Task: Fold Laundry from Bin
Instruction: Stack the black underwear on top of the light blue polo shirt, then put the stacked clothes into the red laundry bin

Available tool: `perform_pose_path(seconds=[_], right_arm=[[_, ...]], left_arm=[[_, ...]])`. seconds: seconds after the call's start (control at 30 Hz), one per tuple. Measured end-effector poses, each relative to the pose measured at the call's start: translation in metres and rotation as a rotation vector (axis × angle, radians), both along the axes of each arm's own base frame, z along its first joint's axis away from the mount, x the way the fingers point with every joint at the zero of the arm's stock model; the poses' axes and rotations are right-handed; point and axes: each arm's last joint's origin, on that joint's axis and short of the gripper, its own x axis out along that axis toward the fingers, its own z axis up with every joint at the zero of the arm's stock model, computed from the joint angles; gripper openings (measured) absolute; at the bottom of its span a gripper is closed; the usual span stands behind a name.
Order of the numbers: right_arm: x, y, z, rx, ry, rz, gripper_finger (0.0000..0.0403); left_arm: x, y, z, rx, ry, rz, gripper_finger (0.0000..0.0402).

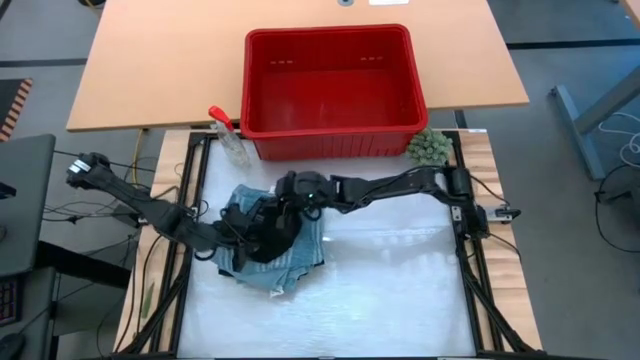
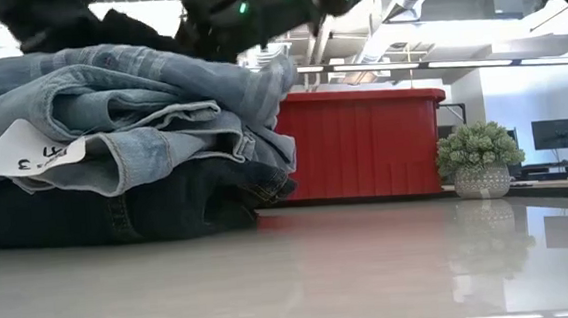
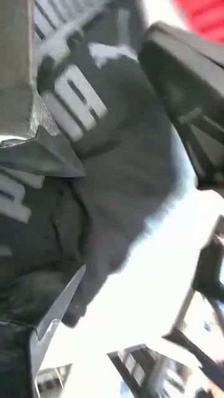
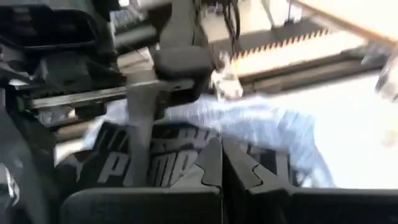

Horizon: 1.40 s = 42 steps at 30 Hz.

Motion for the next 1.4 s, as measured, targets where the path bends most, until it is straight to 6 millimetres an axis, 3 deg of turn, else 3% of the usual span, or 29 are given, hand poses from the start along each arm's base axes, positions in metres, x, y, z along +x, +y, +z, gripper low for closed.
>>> perform_pose_path(seconds=[0.33,0.5,0.67,0.8,1.1,1.27,1.4], right_arm=[[-0.037,0.0,0.081,-0.062,-0.142,0.011,0.0022],[-0.058,0.005,0.11,-0.061,-0.172,0.02,0.0028],[-0.088,0.023,0.127,-0.056,-0.038,0.069,0.0035],[-0.109,0.043,0.11,-0.007,0.067,0.072,0.0035],[-0.147,0.074,0.039,0.417,0.03,0.037,0.0031],[-0.167,0.071,0.004,0.545,0.139,-0.032,0.0081],[-0.18,0.063,-0.012,0.6,0.162,-0.053,0.0144]], left_arm=[[-0.016,0.009,0.08,0.024,-0.251,-0.031,0.0219],[-0.032,0.017,0.107,0.001,-0.305,-0.028,0.0219],[-0.052,0.028,0.118,-0.03,-0.296,-0.017,0.0219],[-0.071,0.039,0.109,-0.171,-0.26,0.078,0.0219],[-0.112,0.062,0.049,-0.532,-0.121,0.361,0.0219],[-0.129,0.071,0.016,-0.688,-0.064,0.5,0.0219],[-0.133,0.074,0.013,-0.755,-0.173,0.51,0.0221]])
